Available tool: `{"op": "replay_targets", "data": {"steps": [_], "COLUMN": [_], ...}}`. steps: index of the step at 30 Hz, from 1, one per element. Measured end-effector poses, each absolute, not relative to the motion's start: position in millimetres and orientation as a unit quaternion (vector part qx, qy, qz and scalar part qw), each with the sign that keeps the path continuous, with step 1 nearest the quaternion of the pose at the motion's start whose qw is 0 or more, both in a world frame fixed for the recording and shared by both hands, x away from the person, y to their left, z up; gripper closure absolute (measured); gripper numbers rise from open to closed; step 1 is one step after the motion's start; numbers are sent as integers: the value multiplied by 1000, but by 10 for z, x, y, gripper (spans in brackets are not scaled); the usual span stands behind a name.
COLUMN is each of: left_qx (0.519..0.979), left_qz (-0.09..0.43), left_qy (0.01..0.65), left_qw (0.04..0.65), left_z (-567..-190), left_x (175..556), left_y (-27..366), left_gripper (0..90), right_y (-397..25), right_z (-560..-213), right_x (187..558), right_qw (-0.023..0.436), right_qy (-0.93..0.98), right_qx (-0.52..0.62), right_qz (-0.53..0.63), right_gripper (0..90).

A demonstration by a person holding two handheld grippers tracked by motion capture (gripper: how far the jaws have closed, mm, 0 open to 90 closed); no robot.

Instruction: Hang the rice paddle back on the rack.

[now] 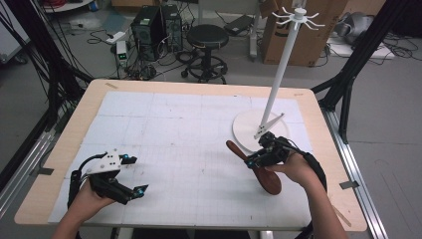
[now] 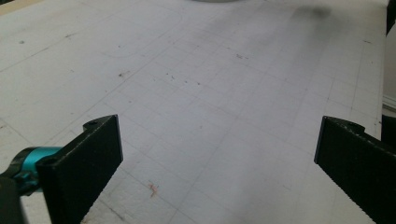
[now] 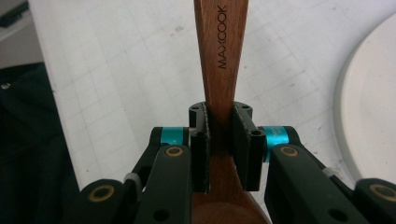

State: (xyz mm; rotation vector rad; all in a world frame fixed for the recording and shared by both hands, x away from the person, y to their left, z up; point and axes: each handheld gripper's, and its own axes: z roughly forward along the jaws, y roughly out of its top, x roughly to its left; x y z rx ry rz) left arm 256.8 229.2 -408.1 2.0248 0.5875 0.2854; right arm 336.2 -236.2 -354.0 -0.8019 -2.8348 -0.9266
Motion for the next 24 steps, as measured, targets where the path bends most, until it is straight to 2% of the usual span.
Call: {"op": "replay_targets", "data": {"steps": [11,24], "left_qx": [831,831], "left_qz": [118,117], "left_qy": [243,243], "left_qw": [487,487], "left_z": [-4081,-4081], "left_x": [2568,2564], "left_y": [2293,2289], "left_gripper": [16,16], "right_y": [-2598,-2927], "right_z": [-3272,-2906], "right_x": [3356,3322], "right_qw": [20,-15], "right_qy": [-894,-871], "right_qx": [-261,-271], "right_qz": [-364,-409], "right_gripper": [785,784]}}
